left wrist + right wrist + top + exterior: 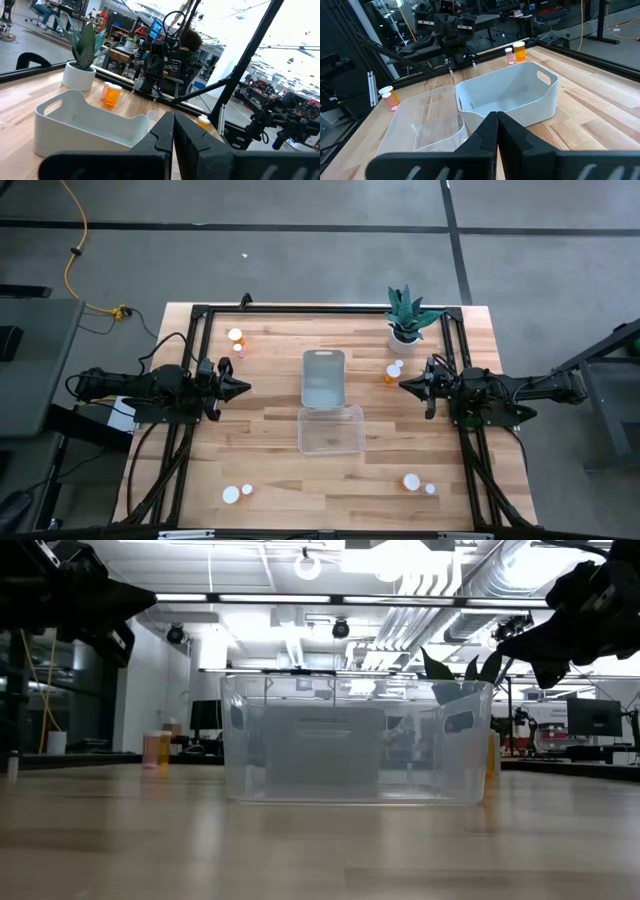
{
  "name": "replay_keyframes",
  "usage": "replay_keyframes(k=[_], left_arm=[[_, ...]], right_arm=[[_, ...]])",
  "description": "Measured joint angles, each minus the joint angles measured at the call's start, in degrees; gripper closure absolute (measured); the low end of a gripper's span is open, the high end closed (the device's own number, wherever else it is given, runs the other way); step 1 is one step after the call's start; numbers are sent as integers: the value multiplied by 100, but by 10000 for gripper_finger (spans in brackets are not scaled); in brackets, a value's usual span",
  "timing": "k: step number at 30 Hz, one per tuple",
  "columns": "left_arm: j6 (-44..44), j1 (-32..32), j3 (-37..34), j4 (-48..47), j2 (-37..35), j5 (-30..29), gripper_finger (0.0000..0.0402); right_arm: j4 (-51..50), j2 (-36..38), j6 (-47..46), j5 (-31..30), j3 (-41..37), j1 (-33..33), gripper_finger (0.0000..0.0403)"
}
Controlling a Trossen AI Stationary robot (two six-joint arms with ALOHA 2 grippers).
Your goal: Pick and place medicine bottles into bin by pill shape (circle, oval)
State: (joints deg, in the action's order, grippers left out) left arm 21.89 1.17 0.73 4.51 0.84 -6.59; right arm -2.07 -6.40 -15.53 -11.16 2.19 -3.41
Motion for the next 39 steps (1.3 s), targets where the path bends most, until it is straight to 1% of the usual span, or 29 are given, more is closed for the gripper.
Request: replay_keyframes(k=[30,33,36,38,39], left_arm=[[2,-1,0,61,2,-50,401],[263,-2,0,323,2,-285,401],[611,-1,2,1234,14,-783,401],[601,0,18,1881,113,-864,401],[551,0,78,2012,181,-894,401]], right_arm=[[2,0,9,-1,0,-1,402],[1,-1,2,-1,0,1,402],[1,0,3,-2,0,-1,402],[0,-1,3,0,-1,-1,402],[2,-1,9,-2,1,-1,402]])
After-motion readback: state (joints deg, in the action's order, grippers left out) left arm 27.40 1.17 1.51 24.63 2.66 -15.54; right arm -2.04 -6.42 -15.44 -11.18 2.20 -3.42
